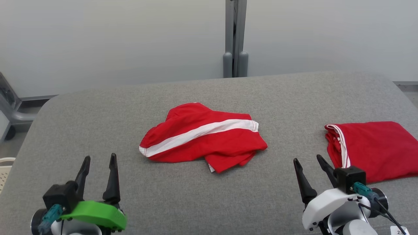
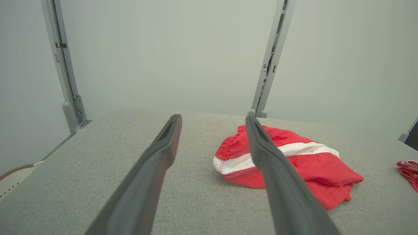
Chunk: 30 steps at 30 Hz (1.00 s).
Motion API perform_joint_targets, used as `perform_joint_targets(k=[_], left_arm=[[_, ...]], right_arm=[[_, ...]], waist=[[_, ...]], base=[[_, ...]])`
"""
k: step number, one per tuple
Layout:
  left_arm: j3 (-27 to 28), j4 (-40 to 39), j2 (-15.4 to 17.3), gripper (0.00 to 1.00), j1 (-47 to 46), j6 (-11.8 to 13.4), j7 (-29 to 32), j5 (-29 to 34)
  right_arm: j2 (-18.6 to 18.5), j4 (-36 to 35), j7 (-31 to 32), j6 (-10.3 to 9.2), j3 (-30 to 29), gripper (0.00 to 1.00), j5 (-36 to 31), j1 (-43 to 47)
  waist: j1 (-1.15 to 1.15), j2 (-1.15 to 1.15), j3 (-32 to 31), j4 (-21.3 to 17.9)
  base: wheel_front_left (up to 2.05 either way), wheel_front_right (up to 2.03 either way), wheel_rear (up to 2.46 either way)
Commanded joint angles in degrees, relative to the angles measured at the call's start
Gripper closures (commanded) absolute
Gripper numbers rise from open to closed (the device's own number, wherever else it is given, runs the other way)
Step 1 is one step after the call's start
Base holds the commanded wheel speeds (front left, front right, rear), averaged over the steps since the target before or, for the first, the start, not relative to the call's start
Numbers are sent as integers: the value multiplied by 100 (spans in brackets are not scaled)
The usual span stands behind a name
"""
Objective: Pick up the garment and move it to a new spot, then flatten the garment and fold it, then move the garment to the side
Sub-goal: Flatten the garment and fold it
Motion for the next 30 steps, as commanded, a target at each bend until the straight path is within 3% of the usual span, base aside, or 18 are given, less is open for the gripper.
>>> perform_joint_targets(k=[1,13,19,30], left_arm=[[121,-153,25,0,277,-36,-10,7],[73,-248,264,0,1105,-49,155,2],[198,-279,186,0,1310,85,195,-185],[135,-433,207,0,1374,101,203,-178]], right_arm=[[-13,92,-78,-6,-28,0,24,-25],[-12,537,-360,-6,-307,0,20,179],[-12,716,-401,-6,-417,0,98,243],[-12,804,-444,-6,-376,0,218,216]], waist=[[0,0,-24,8],[0,0,-224,115],[0,0,-330,149],[0,0,-358,201]], base=[[0,0,0],[0,0,0],[0,0,0],[0,0,0]])
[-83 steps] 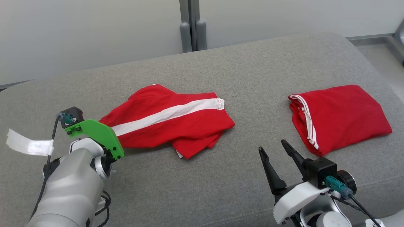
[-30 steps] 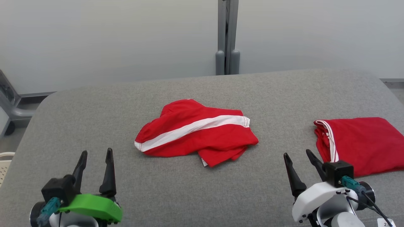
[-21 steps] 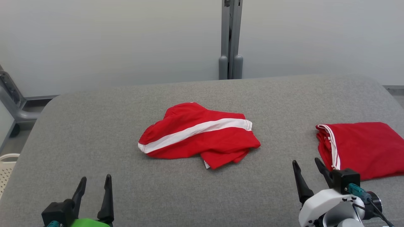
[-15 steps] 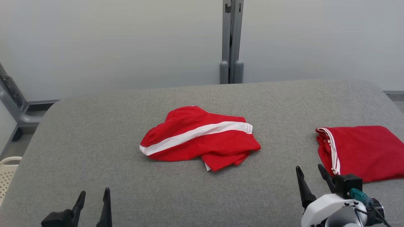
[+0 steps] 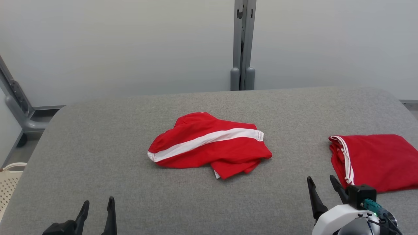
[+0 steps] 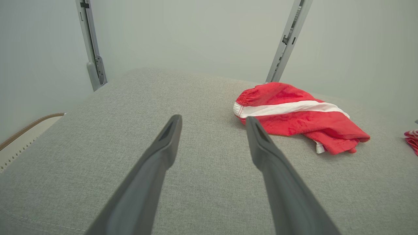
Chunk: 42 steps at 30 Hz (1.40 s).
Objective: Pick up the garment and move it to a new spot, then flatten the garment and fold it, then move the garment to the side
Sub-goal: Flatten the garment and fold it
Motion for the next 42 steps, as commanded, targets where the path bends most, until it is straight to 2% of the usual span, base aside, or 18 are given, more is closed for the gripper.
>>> perform_joint_targets(k=[1,13,19,23,24,30,36,39,42], left_arm=[[1,-38,22,0,44,20,4,1],[-48,-98,16,0,-10,36,63,-55],[-137,-26,-8,0,-310,-41,421,-150],[-279,108,22,0,-753,-94,887,-153],[-279,108,22,0,-753,-94,887,-153],[-613,516,25,0,-1754,-261,1975,-191],[-948,1166,-199,0,-2969,-403,2898,-82],[-1142,1589,-370,0,-3778,-559,3338,11],[-1276,1954,-503,0,-4238,-625,3629,70]], right_arm=[[-12,19,-34,-6,10,0,24,-11],[-12,-1,-42,-6,66,0,5,-55],[-11,-2,269,-6,97,0,-131,-193],[-12,83,936,-6,167,0,-97,-458],[-12,83,936,-6,167,0,-97,-458],[-102,217,2412,-7,383,0,38,-1201],[-346,226,3601,-6,528,0,384,-2132],[-483,262,4107,-5,575,0,615,-2892],[-575,457,4360,-5,562,0,772,-3445]], waist=[[0,0,2,-5],[0,0,49,-33],[0,0,149,23],[0,0,252,67],[0,0,252,67],[0,0,560,114],[0,0,1004,222],[0,0,1504,225],[0,0,1835,268]], base=[[0,0,0],[0,0,0],[0,0,0],[0,0,0],[0,0,0],[0,0,0],[0,0,0],[0,0,0],[0,0,0]])
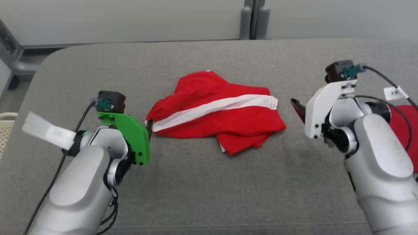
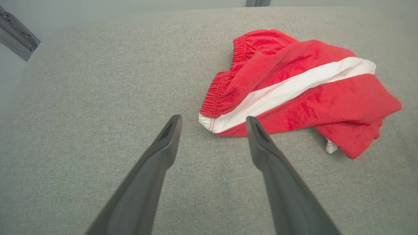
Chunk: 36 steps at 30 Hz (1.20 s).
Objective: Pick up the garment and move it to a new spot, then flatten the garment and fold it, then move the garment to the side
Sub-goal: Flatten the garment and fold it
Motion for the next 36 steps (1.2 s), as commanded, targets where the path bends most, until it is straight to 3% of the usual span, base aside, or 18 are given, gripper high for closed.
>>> perform_joint_targets(k=[1,15,36], left_arm=[[-50,165,-76,0,-239,-46,130,45],[-294,1207,-655,0,-1251,-472,492,-77],[-361,1904,-889,0,-1561,-574,682,-260]], right_arm=[[-70,145,108,-3,-40,0,122,-279],[-511,1303,420,-3,58,0,441,-1588],[-520,2403,73,-3,493,0,591,-1995]], waist=[[0,0,604,92],[0,0,1294,463],[0,0,1488,639]], base=[[0,0,0],[0,0,0],[0,0,0]])
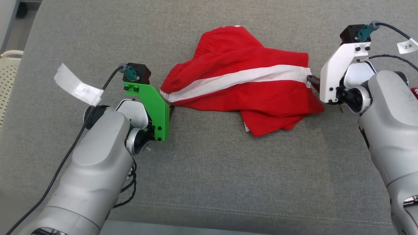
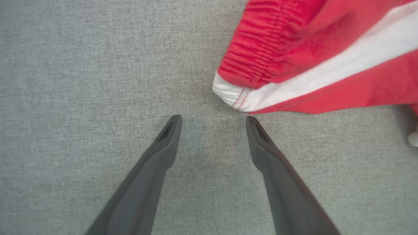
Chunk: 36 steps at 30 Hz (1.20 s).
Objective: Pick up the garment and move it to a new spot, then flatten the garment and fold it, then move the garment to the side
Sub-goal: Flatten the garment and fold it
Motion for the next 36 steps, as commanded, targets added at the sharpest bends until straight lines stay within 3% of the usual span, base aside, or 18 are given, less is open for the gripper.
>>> perform_joint_targets(k=[1,6,8,20,23,28,30,31,32,33,34,35,36], left_arm=[[-4,34,-10,0,-111,-34,20,-30],[5,94,-102,0,-246,-60,62,-93],[16,89,-97,0,-325,-74,45,-112],[18,-39,35,0,-482,-258,200,-215],[-5,-15,44,0,-458,-209,283,-237],[-2,-36,7,0,-403,-200,312,-301],[-23,1,-12,5,-374,-182,313,-303],[-36,24,-20,16,-359,-191,333,-309],[-45,34,-32,31,-349,-191,331,-315],[-49,41,-41,52,-346,-195,335,-326],[-49,41,-41,52,-346,-195,335,-326],[-55,53,-51,73,-344,-205,339,-333],[-66,53,-56,100,-350,-224,322,-330]], right_arm=[[-11,71,-11,-2,6,0,34,-59],[67,329,80,-1,57,4,85,-202],[87,365,125,-1,136,0,112,-212],[40,462,60,-1,487,1,269,-213],[55,482,63,-1,567,13,319,-202],[53,556,36,-1,669,20,373,-239],[71,603,26,-1,698,33,378,-236],[82,628,17,-1,710,51,377,-245],[96,648,23,-1,727,56,381,-248],[107,665,31,-1,752,68,374,-260],[107,665,31,-1,752,68,374,-260],[111,675,40,-1,776,90,370,-275],[111,683,37,-1,799,100,376,-295]], waist=[[-1,0,24,35],[-1,0,101,104],[-1,0,117,116],[-1,0,37,53],[-1,0,47,24],[-1,0,72,18],[-1,0,63,21],[-1,0,64,23],[-1,0,66,24],[-1,0,73,23],[-1,0,73,23],[-1,0,84,22],[-1,0,92,21]], base=[[0,0,0],[0,0,0],[0,0,0],[0,0,0],[0,0,0],[0,0,0],[0,0,0],[0,0,0],[0,0,0],[0,0,0],[0,0,0],[0,0,0],[0,0,0]])
